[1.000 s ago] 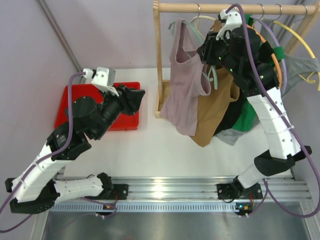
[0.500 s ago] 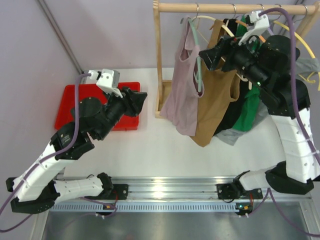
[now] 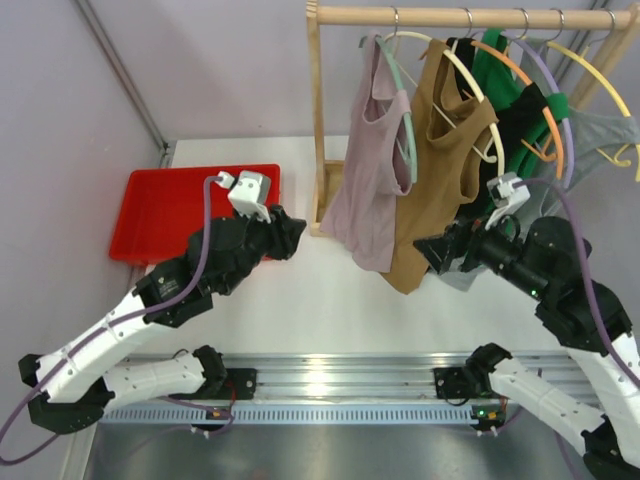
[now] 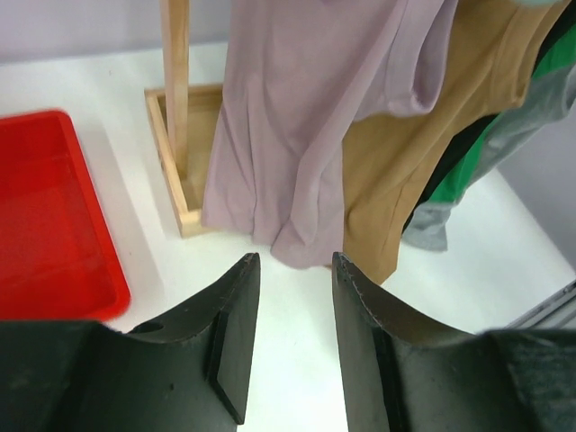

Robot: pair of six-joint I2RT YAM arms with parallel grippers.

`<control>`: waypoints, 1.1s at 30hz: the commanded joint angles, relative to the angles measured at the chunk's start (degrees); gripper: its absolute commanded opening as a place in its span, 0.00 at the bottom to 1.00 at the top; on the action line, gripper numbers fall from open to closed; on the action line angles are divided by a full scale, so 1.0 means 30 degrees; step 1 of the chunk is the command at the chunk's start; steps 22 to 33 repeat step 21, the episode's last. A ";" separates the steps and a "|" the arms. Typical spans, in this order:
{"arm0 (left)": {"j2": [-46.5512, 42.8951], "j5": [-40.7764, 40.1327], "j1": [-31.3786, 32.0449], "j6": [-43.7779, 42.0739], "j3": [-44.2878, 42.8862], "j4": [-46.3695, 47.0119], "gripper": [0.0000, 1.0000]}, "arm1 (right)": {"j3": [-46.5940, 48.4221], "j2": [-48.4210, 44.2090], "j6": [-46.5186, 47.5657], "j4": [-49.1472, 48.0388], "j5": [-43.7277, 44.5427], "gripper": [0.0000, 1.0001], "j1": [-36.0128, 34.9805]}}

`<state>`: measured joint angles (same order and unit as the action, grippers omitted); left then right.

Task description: Place the tank top on the hanger

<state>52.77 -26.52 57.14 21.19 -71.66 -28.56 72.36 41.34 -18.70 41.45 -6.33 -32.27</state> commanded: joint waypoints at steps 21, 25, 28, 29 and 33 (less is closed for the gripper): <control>-0.2709 0.0433 -0.0035 0.4012 0.7099 0.1052 0.41 | -0.7390 -0.2823 -0.2029 -0.2214 0.1200 1.00 -0.0200; -0.2709 0.0433 -0.0035 0.4012 0.7099 0.1052 0.41 | -0.7390 -0.2823 -0.2029 -0.2214 0.1200 1.00 -0.0200; -0.2709 0.0433 -0.0035 0.4012 0.7099 0.1052 0.41 | -0.7390 -0.2823 -0.2029 -0.2214 0.1200 1.00 -0.0200; -0.2709 0.0433 -0.0035 0.4012 0.7099 0.1052 0.41 | -0.7390 -0.2823 -0.2029 -0.2214 0.1200 1.00 -0.0200; -0.2709 0.0433 -0.0035 0.4012 0.7099 0.1052 0.41 | -0.7390 -0.2823 -0.2029 -0.2214 0.1200 1.00 -0.0200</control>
